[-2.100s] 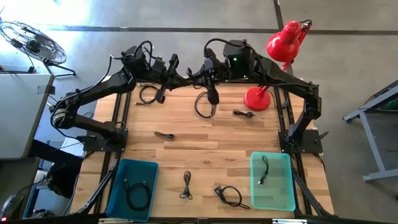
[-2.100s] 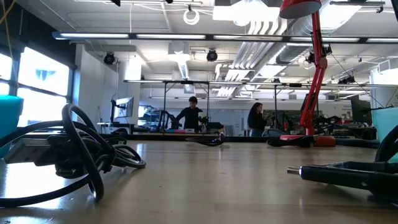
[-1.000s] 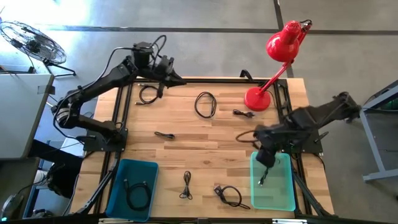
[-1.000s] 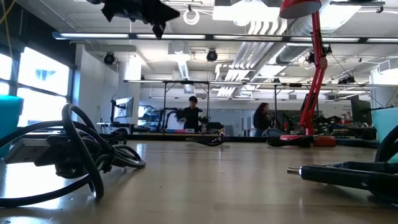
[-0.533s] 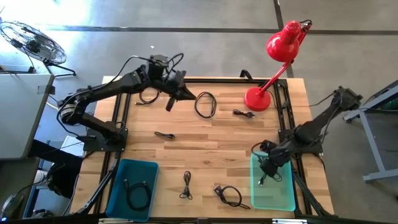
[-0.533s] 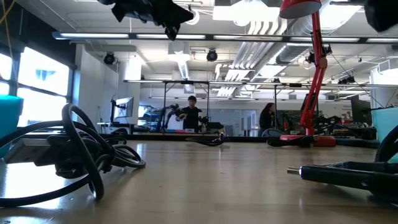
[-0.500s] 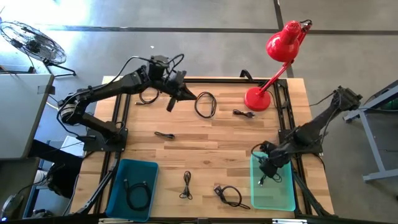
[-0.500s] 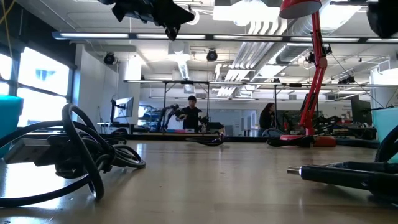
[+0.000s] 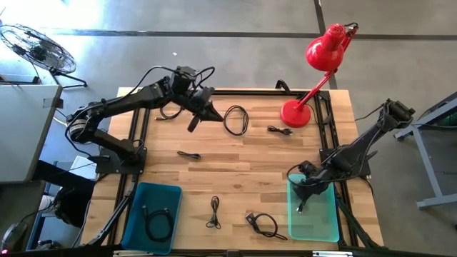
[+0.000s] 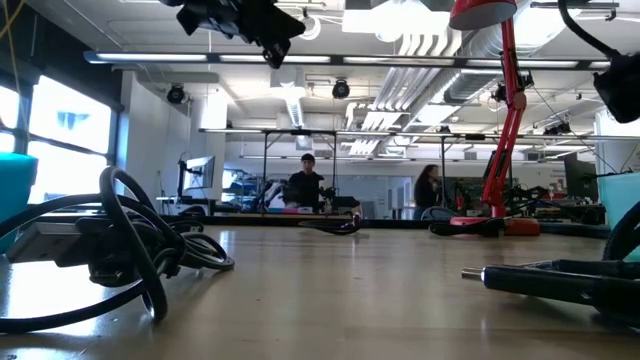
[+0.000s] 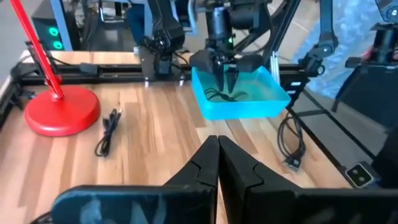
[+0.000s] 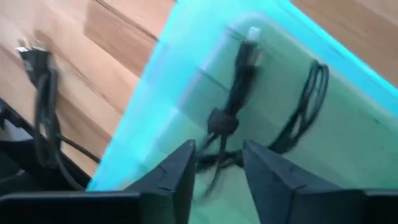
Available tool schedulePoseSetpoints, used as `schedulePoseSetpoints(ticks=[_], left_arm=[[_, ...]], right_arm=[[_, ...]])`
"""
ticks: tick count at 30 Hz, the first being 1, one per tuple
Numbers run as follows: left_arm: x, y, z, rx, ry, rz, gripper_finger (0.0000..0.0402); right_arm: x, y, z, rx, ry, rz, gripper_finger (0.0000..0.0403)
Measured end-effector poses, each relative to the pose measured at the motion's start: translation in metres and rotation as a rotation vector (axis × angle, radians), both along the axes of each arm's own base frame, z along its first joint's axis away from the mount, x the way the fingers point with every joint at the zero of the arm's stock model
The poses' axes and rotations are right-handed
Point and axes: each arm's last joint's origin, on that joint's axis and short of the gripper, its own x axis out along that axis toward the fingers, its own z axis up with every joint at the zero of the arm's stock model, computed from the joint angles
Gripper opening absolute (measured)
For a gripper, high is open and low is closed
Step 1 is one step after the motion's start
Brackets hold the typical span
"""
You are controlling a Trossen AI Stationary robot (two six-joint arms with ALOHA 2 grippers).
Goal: Pick & Place USB Port
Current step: Put the black charger cable into the light blue bin, then put the black USB cable into the dark blue bin
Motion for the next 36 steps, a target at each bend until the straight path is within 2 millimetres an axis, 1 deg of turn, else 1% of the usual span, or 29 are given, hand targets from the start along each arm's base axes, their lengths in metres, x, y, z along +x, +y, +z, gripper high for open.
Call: schedulePoseSetpoints(ticks=[5,9,13,20,23,27,31,33,36], left_arm=[[-0.001,-0.002,-0.004,-0.008,0.034,-0.014,0.0001],[-0.010,-0.007,-0.002,0.006,0.063,-0.040,0.0001],[-0.024,-0.014,0.003,0.062,0.085,-0.050,0.0001],[-0.059,-0.028,0.022,0.180,0.119,0.051,0.0001],[-0.072,-0.034,0.028,0.233,0.121,0.072,0.0001],[-0.084,-0.038,0.029,0.255,0.175,0.123,0.0001],[-0.090,-0.039,0.025,0.257,0.255,0.156,0.0001],[-0.091,-0.039,0.021,0.256,0.294,0.168,0.0001],[-0.091,-0.039,0.016,0.251,0.308,0.166,0.0001]], right_arm=[[0.005,0.000,0.002,-0.022,-0.075,-0.009,0.0173],[0.013,-0.002,0.009,-0.026,-0.197,0.004,0.0188],[0.024,-0.010,0.022,-0.043,-0.372,0.038,0.0187],[0.044,-0.025,0.052,-0.115,-0.746,0.147,0.0178],[0.052,-0.027,0.056,-0.113,-0.828,0.216,0.0171],[0.062,-0.025,0.060,-0.110,-0.884,0.296,0.0159],[0.078,-0.019,0.086,-0.204,-0.981,0.403,0.0145],[0.087,-0.018,0.105,-0.270,-1.046,0.447,0.0140],[0.098,-0.021,0.141,-0.371,-1.075,0.500,0.0133]])
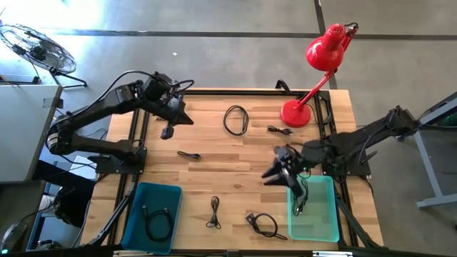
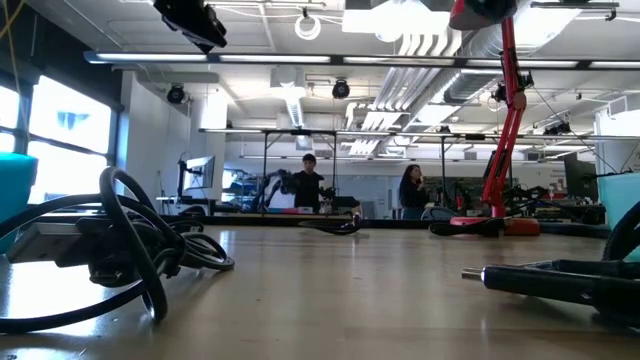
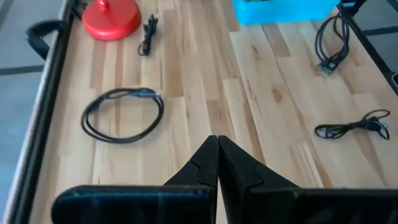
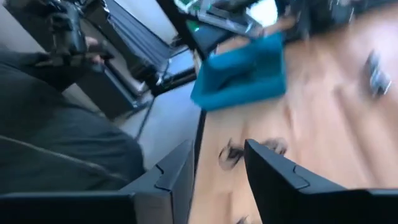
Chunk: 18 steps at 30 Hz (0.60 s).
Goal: Pick & Place USB Port
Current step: Put the black USB cable into the dark blue bin
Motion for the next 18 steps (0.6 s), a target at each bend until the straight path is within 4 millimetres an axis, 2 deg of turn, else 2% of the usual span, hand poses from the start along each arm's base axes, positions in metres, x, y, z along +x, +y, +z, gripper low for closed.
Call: schedulePoseSetpoints(ticks=[5,9,13,18], left_arm=[[0.001,0.000,-0.009,-0.022,0.023,-0.009,0.0001],[0.000,-0.001,-0.014,-0.039,0.032,-0.051,0.0001],[-0.001,-0.002,-0.019,-0.039,0.048,-0.086,0.0001],[-0.001,-0.003,-0.024,-0.019,0.062,-0.120,0.0001]], right_arm=[[0.009,-0.004,0.065,-0.222,0.043,-0.019,0.0123],[0.015,-0.001,0.101,-0.364,0.201,-0.041,0.0121],[0.025,0.006,0.120,-0.441,0.387,-0.054,0.0121],[0.048,0.021,0.120,-0.481,0.544,-0.028,0.0121]])
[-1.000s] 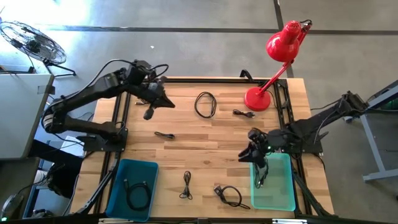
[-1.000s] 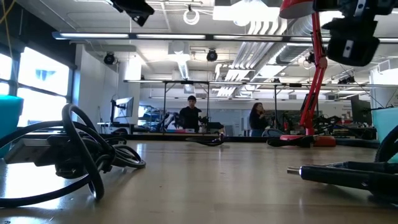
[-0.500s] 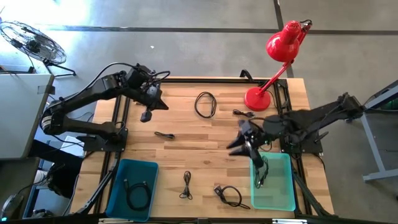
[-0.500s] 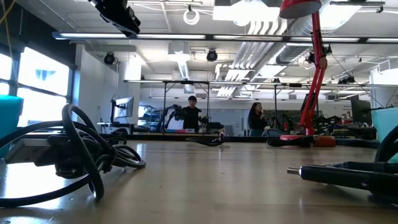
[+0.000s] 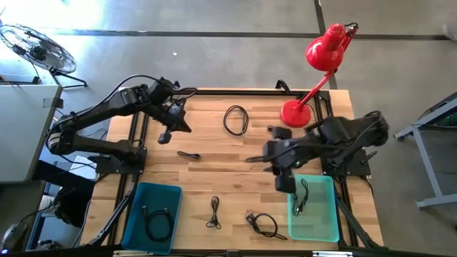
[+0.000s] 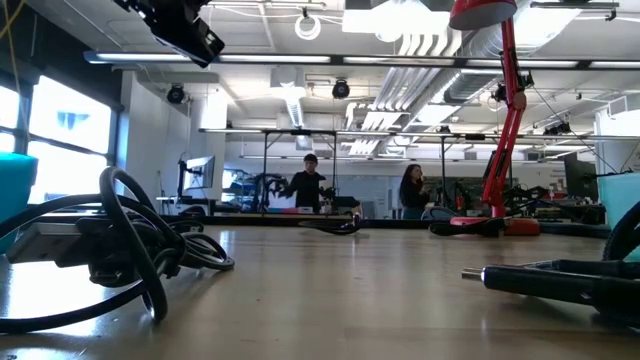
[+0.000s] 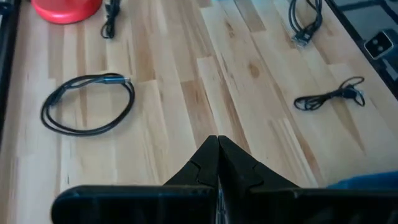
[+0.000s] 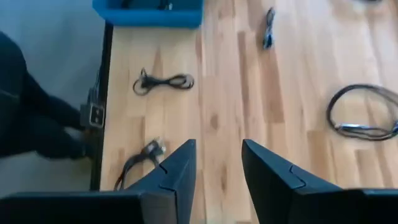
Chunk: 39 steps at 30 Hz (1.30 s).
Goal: Pick & Place USB Port
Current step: Put the black USB cable into the dark blue bin
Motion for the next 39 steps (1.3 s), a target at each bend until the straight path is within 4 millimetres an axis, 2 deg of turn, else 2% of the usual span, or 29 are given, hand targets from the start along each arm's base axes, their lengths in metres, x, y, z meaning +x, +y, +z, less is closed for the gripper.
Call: schedulePoseSetpoints(ticks=[8,12,15,18,25,29,34,39], left_arm=[[0.000,-0.002,-0.013,-0.043,0.012,-0.055,0.0001],[0.000,-0.005,-0.018,-0.135,0.005,-0.095,0.0001],[0.000,-0.014,-0.021,-0.157,0.010,-0.139,0.0001],[0.002,-0.024,-0.025,-0.138,0.037,-0.148,0.0001],[0.010,-0.050,-0.036,-0.120,0.132,-0.088,0.0001],[0.012,-0.065,-0.043,-0.063,0.195,-0.010,0.0001],[0.013,-0.084,-0.045,-0.001,0.219,0.050,0.0001],[0.015,-0.099,-0.043,0.035,0.188,0.076,0.0001]], right_arm=[[0.040,0.031,-0.026,0.130,0.056,0.128,0.0121],[0.049,0.027,-0.045,0.193,0.167,0.011,0.0121],[0.048,0.025,-0.061,0.197,0.263,-0.050,0.0125],[0.045,0.030,-0.072,0.199,0.335,-0.041,0.0144],[0.039,0.040,-0.105,0.177,0.470,-0.067,0.0227],[0.035,0.053,-0.134,0.187,0.544,-0.095,0.0261],[0.034,0.069,-0.178,0.254,0.559,-0.119,0.0270],[0.030,0.083,-0.209,0.315,0.530,-0.108,0.0266]])
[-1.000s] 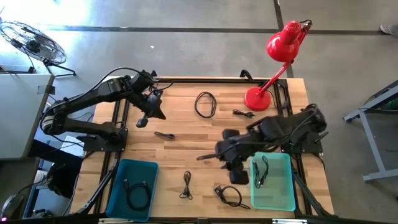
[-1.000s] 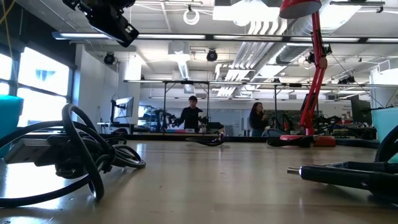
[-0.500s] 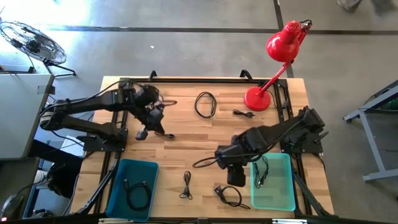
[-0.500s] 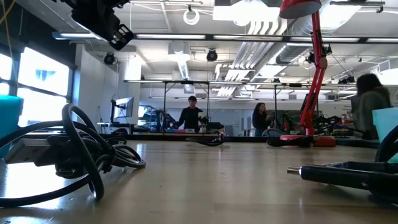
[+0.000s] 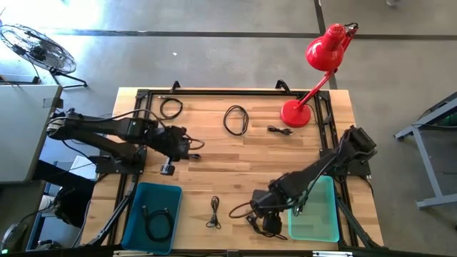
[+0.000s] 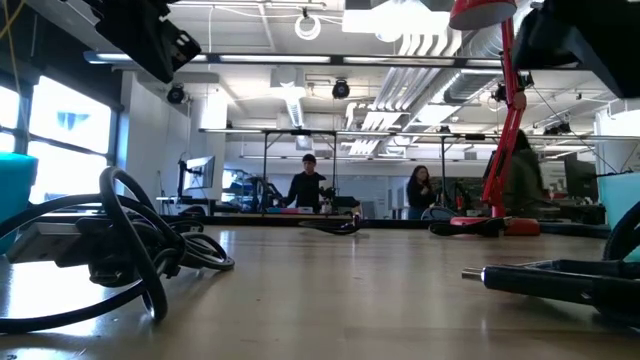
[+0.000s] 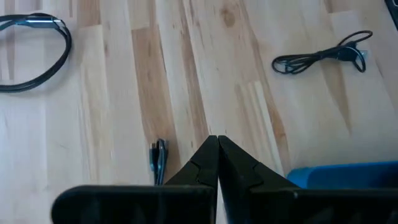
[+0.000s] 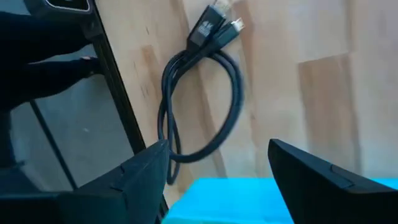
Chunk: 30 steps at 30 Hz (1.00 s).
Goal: Pick & Place USB Port
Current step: Put the black USB cable into the dark blue bin
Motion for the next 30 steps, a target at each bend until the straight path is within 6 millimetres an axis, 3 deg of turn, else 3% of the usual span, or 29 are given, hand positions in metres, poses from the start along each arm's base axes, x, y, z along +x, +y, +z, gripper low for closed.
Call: schedulePoseSetpoints(ticks=[11,30], left_arm=[[-0.001,-0.015,0.000,0.038,-0.013,-0.041,0.0001],[-0.002,-0.016,0.000,0.086,-0.016,-0.025,0.0001]], right_arm=[[-0.008,0.000,-0.037,0.007,0.006,-0.048,0.0243],[-0.016,-0.002,-0.075,0.084,-0.002,-0.201,0.0229]])
